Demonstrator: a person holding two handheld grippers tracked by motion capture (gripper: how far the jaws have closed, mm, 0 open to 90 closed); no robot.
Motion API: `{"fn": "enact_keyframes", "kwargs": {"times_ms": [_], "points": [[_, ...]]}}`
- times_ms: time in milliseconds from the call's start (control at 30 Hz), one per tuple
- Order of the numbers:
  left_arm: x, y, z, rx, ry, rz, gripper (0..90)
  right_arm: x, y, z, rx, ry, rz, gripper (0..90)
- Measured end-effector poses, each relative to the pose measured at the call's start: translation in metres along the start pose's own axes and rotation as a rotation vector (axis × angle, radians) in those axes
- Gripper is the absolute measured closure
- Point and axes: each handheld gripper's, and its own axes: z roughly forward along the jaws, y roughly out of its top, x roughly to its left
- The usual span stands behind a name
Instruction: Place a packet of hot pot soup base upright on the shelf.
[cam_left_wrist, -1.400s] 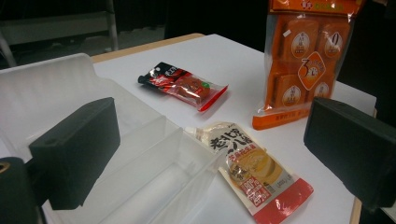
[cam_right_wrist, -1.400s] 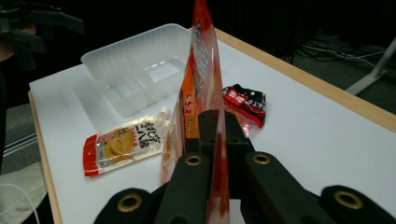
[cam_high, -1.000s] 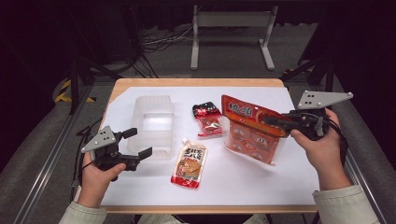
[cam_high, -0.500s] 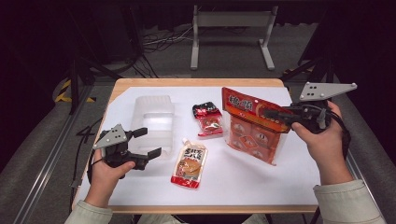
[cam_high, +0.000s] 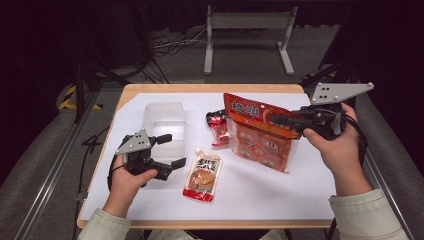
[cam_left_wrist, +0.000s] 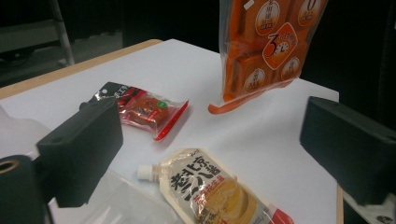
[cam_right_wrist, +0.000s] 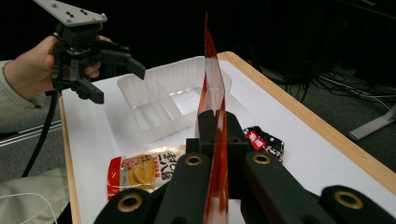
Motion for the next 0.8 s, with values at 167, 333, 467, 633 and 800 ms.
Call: {"fn": "enact_keyframes", "kwargs": {"times_ms": [167, 333, 467, 633, 800], "points": [[-0.003, 0.001, 0.013, -0.009, -0.05, -0.01, 2.3, 0.005, 0.004, 0.004, -0.003, 0.015, -0.01, 90.0], [-0.006, 0.005, 0.028, -0.024, -0.059, -0.003, 3.3, 0.011, 0.008, 0.008, -0.018, 0.03, -0.023, 90.0], [-0.008, 0.005, 0.034, -0.054, -0.097, 0.028, 3.8, 0.013, 0.01, 0.01, -0.022, 0.039, -0.03, 90.0], [-0.011, 0.009, 0.05, -0.074, -0.132, 0.013, 3.1, 0.017, 0.012, 0.013, -0.039, 0.06, -0.036, 90.0], [-0.013, 0.013, 0.064, -0.072, -0.13, 0.026, 4.0, 0.02, 0.013, 0.017, -0.054, 0.083, -0.038, 90.0]]}}
